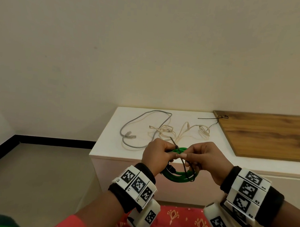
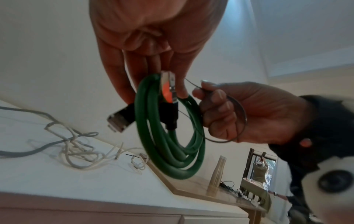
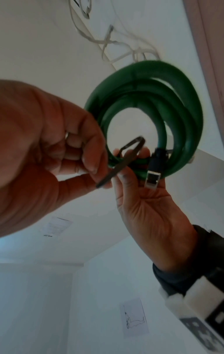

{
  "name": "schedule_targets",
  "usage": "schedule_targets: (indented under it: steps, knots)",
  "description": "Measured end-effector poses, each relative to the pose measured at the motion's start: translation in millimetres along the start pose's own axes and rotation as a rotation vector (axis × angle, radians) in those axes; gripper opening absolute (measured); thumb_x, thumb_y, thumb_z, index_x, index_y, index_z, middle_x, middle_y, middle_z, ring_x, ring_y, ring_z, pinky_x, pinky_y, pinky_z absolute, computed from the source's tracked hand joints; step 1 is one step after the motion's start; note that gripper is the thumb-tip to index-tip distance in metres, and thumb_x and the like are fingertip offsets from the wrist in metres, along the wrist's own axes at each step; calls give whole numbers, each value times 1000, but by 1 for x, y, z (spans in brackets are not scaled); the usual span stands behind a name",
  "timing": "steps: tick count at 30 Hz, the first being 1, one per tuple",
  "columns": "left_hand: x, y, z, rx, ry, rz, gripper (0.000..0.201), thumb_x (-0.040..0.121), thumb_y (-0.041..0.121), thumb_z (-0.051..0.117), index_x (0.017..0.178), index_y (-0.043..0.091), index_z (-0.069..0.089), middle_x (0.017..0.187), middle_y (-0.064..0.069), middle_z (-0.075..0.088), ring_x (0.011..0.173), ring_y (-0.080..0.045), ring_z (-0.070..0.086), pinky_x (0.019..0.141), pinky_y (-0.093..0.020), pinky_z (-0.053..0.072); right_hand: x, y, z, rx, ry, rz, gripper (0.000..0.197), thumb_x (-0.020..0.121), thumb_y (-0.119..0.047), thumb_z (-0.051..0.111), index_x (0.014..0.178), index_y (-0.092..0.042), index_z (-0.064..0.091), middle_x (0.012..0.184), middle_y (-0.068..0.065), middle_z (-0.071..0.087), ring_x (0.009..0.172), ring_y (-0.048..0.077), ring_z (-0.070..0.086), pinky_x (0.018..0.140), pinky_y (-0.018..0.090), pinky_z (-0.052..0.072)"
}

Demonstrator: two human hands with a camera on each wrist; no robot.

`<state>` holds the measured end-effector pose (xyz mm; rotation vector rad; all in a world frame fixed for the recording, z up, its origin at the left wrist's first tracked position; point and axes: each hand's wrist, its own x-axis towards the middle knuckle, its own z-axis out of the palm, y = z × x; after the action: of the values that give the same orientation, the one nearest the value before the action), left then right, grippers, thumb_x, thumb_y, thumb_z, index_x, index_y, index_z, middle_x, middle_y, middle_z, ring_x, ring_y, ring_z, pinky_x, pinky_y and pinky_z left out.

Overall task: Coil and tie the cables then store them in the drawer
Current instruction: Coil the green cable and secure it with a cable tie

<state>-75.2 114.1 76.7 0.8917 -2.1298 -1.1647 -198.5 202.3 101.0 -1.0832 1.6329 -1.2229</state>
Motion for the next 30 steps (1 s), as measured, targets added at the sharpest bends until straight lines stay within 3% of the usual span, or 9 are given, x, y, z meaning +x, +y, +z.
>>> schedule_targets:
  steps: [2,5,7,10,19,25,28,30]
  knots:
    - [-2,3,3,133,2,64,15,78,26,68,83,13,74,63,-12,63,64,-30,57,62,-38,46,0,1,0,9,20,-17,9,77,0,66,69,1,61,44,2,61,35,8,47,38,16,38]
    - [-4,7,4,356,15,133,17,85,21,59,95,18,72,72,-8,66,71,-24,58,61,-26,35,-1,3,1,36,49,-27,13,75,6,66,72,-1,56,43,4,61,35,10,51,37,17,39]
    - [-4,9,4,457,13,181,22,88,19,53,103,21,69,85,-9,71,81,-25,62,63,-27,39,-1,4,1,52,62,-30,15,74,8,66,74,-3,55,43,5,60,34,9,51,36,17,39]
    - [-5,11,2,559,-4,245,26,91,19,48,110,24,66,91,-9,71,85,-26,63,70,-32,45,0,4,2,73,71,-47,16,74,8,66,81,-2,56,43,5,58,34,8,53,37,16,40]
    - [-6,6,1,656,-55,257,22,91,28,50,103,22,68,90,-7,71,84,-25,64,73,-35,47,5,4,-3,103,27,-54,11,77,4,65,76,-4,58,45,2,62,37,8,54,39,15,43]
    - [-7,8,9,779,-112,331,26,93,30,46,108,20,64,98,-9,69,92,-28,61,67,-31,34,10,8,-7,181,96,-47,21,76,7,65,80,-7,50,42,1,60,38,10,55,38,16,43]
    - [-6,8,8,760,-102,325,25,93,30,46,109,25,64,98,-5,70,92,-25,61,69,-32,40,11,9,-7,69,79,-31,10,80,-5,65,85,-6,57,51,-1,60,42,6,53,41,15,41]
    - [-5,8,7,751,-93,340,23,93,29,47,107,25,64,98,-2,71,91,-23,62,69,-31,41,12,9,-9,-18,81,-20,14,85,-18,62,88,-4,64,65,0,57,54,7,48,48,16,39]
